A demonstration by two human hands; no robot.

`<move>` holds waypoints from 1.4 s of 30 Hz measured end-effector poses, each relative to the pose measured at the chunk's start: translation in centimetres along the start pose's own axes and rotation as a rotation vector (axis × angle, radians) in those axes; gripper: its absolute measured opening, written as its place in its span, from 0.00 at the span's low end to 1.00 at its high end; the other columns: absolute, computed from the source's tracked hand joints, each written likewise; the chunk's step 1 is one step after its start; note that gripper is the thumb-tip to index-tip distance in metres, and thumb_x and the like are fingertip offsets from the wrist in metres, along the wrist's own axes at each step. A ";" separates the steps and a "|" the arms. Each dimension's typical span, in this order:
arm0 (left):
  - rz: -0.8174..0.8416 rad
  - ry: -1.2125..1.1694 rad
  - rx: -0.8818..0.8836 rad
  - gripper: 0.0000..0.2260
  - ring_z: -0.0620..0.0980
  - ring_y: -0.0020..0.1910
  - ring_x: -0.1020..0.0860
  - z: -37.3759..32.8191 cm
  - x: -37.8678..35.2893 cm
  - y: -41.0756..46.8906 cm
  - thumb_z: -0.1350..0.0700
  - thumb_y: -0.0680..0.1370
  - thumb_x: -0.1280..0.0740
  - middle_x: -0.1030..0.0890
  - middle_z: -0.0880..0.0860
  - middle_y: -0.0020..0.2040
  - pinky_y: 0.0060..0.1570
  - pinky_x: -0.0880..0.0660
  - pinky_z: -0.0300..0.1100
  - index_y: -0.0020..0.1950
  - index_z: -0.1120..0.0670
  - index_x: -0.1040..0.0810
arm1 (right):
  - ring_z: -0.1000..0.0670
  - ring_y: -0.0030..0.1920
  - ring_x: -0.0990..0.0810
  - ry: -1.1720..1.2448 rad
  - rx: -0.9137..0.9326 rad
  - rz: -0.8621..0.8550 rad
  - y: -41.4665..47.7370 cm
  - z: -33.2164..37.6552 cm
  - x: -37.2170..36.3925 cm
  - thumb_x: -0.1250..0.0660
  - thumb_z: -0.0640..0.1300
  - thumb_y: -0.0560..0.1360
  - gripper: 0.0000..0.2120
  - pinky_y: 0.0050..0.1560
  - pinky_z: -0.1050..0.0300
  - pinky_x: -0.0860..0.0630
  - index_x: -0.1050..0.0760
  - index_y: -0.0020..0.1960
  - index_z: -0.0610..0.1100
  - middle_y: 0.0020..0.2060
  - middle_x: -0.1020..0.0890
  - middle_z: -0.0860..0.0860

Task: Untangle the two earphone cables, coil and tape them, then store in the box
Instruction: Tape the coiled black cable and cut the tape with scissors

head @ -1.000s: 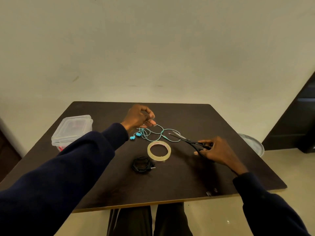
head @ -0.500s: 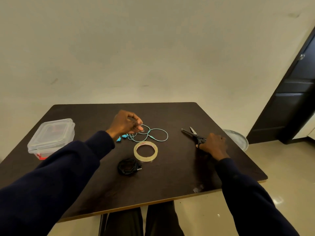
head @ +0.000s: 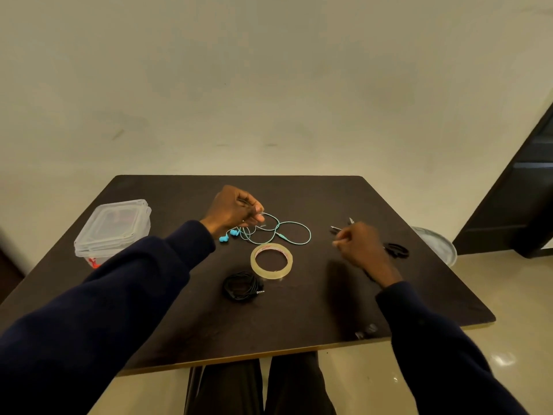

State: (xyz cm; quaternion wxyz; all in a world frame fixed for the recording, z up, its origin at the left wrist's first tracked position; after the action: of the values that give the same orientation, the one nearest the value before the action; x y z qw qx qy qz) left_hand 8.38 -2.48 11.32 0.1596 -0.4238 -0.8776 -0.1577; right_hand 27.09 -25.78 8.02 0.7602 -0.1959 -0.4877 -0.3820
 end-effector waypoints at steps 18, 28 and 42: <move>-0.001 -0.003 0.029 0.04 0.53 0.41 0.14 0.7 1.5 -1.1 0.60 0.78 0.29 0.13 0.58 0.42 0.38 0.18 0.39 0.48 0.61 0.17 | 0.53 0.38 0.17 0.135 0.042 0.071 0.1 4.8 -6.5 0.25 0.43 0.73 0.05 0.43 0.56 0.17 0.16 0.43 0.41 0.37 0.16 0.48; 0.020 -0.024 0.052 0.06 0.54 0.42 0.13 1.0 1.6 -1.6 0.57 0.77 0.27 0.13 0.55 0.41 0.36 0.21 0.39 0.48 0.61 0.16 | 0.50 0.23 0.27 0.023 -0.152 -0.271 3.3 -6.3 3.5 0.27 0.37 0.68 0.13 0.30 0.56 0.26 0.22 0.25 0.41 0.21 0.25 0.46; 0.102 -0.187 0.136 0.08 0.52 0.43 0.14 -0.3 1.0 -3.8 0.61 0.76 0.27 0.13 0.59 0.46 0.36 0.20 0.37 0.52 0.64 0.16 | 0.57 0.42 0.15 0.656 0.283 -0.160 -1.6 5.7 -0.7 0.26 0.42 0.75 0.06 0.44 0.67 0.20 0.14 0.50 0.44 0.43 0.13 0.51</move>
State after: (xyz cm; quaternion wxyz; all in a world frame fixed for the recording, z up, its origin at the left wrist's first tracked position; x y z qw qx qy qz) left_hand 4.82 -4.09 11.45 0.1132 -0.4688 -0.8747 -0.0493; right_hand 22.33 -22.66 9.89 0.8633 0.0828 -0.2799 -0.4118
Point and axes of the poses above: each hand's wrist, its own y-axis towards the middle knuckle, its own x-axis out of the back of the hand, z = x × y, the point moved 6 cm from there along y, towards the middle knuckle
